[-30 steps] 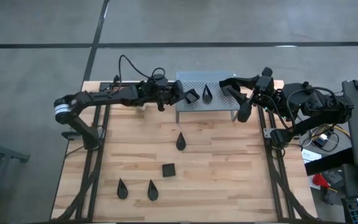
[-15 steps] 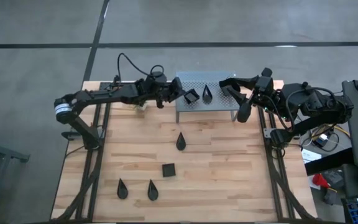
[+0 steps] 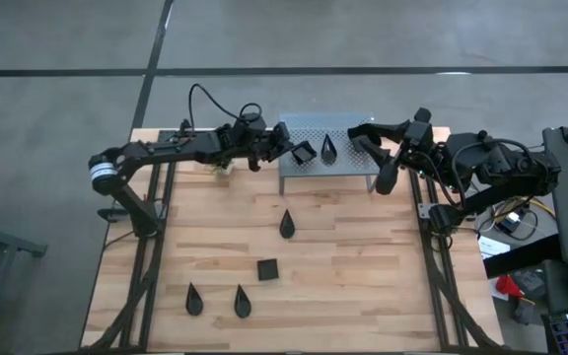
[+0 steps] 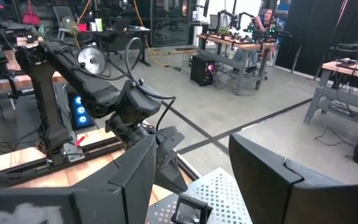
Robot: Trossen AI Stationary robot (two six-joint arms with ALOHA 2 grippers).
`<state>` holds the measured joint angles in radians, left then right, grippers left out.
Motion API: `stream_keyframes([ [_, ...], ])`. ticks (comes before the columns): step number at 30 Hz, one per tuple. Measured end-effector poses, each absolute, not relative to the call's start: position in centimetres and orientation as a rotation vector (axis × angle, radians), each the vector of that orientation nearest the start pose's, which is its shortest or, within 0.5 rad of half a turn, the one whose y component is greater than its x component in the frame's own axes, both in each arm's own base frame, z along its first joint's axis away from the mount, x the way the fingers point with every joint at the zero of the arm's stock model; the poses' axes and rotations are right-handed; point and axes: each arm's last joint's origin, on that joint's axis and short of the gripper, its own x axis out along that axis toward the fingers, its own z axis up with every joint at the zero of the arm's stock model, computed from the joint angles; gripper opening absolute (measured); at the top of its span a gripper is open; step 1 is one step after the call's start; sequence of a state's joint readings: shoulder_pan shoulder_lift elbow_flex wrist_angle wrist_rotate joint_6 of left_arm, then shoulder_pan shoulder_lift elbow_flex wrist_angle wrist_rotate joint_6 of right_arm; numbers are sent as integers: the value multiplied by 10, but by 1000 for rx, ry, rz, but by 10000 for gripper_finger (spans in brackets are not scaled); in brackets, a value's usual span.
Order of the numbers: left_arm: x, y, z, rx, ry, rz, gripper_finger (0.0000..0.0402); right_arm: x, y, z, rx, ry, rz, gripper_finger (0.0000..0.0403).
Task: Pick & Place Mini shaped plates
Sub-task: Stack the black square plate on top of the black square plate on the shelf
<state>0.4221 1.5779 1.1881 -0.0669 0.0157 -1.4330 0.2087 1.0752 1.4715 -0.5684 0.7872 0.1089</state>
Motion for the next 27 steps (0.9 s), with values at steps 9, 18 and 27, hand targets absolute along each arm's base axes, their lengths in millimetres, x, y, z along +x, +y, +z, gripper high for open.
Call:
stream_keyframes([
  [9,328,151,286,-1488,51,656,103,184,18,470,24,122,-585,201],
  [18,331,153,283,-1485,50,655,103,185,18,470,23,125,-585,201],
  [27,328,154,287,-1442,79,620,103,185,18,469,23,125,-585,201],
])
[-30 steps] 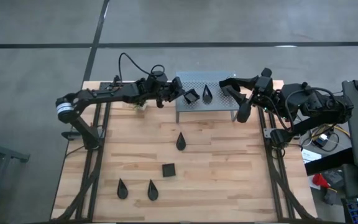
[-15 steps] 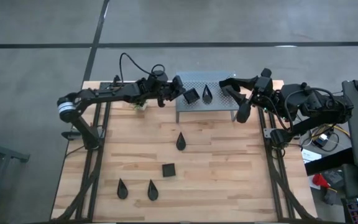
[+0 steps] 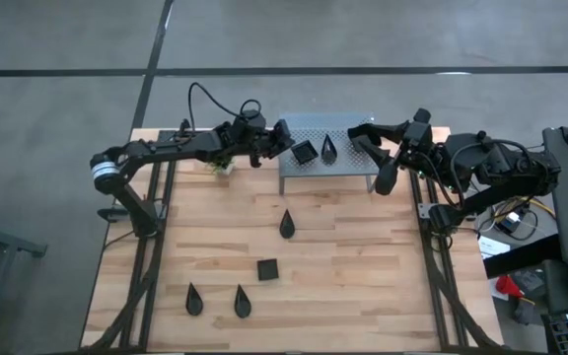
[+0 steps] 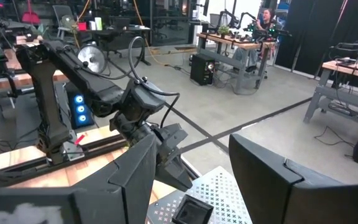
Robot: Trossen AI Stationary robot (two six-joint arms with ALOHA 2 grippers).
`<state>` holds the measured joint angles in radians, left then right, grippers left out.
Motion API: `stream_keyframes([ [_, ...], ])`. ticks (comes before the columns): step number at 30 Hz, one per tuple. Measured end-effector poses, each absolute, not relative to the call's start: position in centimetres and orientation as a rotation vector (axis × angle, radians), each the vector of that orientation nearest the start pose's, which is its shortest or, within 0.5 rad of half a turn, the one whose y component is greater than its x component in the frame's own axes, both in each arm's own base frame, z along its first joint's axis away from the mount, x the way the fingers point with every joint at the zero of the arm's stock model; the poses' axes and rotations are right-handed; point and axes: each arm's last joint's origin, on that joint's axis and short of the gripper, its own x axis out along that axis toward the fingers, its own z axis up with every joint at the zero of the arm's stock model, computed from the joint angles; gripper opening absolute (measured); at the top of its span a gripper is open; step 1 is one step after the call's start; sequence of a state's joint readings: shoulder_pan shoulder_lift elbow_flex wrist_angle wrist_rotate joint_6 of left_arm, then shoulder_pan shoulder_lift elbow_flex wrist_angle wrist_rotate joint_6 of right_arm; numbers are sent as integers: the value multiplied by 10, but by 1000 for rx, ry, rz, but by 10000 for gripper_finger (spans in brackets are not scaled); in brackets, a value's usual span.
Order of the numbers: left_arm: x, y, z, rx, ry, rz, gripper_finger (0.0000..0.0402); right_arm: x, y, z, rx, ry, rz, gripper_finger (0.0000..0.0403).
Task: Pick & Place Mini shaped plates
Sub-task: Stack the black square plate on top of the black square plate on the shelf
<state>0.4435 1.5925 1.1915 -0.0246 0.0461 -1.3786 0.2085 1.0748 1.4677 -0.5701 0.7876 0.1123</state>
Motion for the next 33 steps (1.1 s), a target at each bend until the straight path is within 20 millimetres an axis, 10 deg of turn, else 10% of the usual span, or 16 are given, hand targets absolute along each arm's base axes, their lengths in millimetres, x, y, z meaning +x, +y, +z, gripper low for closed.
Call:
stream_keyframes([
  [12,314,137,287,-1347,322,605,103,185,18,470,35,120,-586,201],
  [33,307,31,294,-818,756,223,103,185,18,469,32,122,-584,201],
])
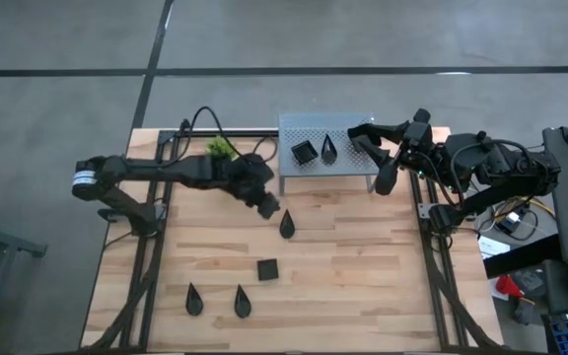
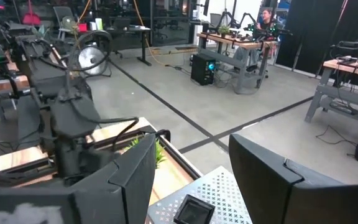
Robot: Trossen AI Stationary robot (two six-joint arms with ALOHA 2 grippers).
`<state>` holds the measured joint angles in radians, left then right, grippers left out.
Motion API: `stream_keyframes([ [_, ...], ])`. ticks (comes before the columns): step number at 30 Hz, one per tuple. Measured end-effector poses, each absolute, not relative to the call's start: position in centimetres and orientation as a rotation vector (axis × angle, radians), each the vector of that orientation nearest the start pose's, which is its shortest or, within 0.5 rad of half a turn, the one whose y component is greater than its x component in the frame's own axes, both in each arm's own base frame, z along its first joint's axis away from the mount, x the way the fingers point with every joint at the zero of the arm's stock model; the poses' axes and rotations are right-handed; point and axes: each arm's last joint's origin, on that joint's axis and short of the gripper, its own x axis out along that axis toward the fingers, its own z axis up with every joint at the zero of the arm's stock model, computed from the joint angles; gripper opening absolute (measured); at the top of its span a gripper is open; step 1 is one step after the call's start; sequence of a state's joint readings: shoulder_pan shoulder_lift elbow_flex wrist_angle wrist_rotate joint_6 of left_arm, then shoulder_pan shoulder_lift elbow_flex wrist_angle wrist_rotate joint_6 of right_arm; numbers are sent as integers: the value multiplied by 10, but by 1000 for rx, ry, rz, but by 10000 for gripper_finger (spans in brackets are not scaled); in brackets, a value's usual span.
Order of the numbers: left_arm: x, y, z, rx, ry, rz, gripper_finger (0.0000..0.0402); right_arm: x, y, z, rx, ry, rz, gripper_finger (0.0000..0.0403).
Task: Pick & Place Mini shaped plates
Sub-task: Stack the black square plate on top of the black square plate on the shelf
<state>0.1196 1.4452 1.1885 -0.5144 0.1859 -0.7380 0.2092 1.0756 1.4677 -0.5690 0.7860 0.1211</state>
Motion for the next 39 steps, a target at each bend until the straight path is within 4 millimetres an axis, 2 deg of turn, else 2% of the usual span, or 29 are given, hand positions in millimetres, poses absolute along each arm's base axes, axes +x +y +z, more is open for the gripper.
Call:
stream_keyframes([
  [6,306,16,288,-720,811,144,104,185,18,469,38,123,-583,201],
  [18,296,-20,255,-640,953,14,103,187,19,463,18,172,-586,201],
  [27,296,-33,219,-576,909,-67,103,205,22,453,100,190,-602,201],
  [39,302,-40,175,-556,1006,-106,104,231,28,440,140,210,-611,201],
])
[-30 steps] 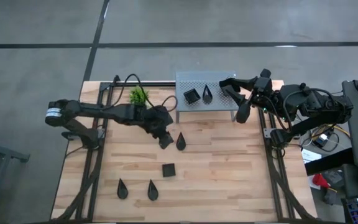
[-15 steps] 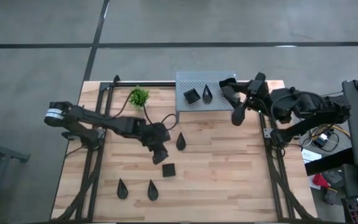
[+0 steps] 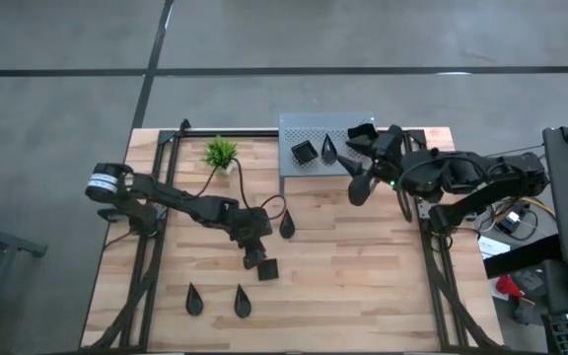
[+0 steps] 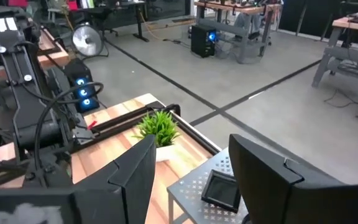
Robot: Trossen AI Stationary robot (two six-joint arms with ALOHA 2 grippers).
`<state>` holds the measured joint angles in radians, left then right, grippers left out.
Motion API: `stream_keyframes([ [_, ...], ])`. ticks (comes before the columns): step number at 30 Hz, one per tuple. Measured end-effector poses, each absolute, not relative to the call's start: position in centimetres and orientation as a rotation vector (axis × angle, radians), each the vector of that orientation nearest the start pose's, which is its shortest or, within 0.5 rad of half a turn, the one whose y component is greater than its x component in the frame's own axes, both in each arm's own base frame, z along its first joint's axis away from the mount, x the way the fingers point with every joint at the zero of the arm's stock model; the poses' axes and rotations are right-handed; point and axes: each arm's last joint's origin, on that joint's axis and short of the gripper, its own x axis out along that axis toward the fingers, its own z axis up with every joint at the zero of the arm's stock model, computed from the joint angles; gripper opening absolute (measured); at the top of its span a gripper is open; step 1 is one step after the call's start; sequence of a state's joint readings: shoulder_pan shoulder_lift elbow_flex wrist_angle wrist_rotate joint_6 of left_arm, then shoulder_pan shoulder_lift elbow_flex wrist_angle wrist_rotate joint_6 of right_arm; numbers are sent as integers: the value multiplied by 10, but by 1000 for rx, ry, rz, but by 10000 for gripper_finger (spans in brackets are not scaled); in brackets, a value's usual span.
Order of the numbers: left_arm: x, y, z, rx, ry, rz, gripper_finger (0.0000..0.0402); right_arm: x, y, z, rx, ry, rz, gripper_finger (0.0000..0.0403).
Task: Pick & Place Mini shaped plates
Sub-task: Stack the black square plate on top of the black square plate on the shelf
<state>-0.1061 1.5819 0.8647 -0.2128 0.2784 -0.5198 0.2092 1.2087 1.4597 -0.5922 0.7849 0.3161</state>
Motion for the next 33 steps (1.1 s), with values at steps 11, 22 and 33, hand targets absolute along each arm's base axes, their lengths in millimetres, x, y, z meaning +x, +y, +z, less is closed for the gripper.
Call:
stream_keyframes([
  [11,307,-46,158,-536,1040,-139,104,233,29,440,165,201,-611,201],
  [22,313,-56,150,-513,1019,-144,103,233,29,440,166,200,-611,201],
  [33,313,-56,155,-526,1003,-138,103,232,29,440,166,200,-610,201],
])
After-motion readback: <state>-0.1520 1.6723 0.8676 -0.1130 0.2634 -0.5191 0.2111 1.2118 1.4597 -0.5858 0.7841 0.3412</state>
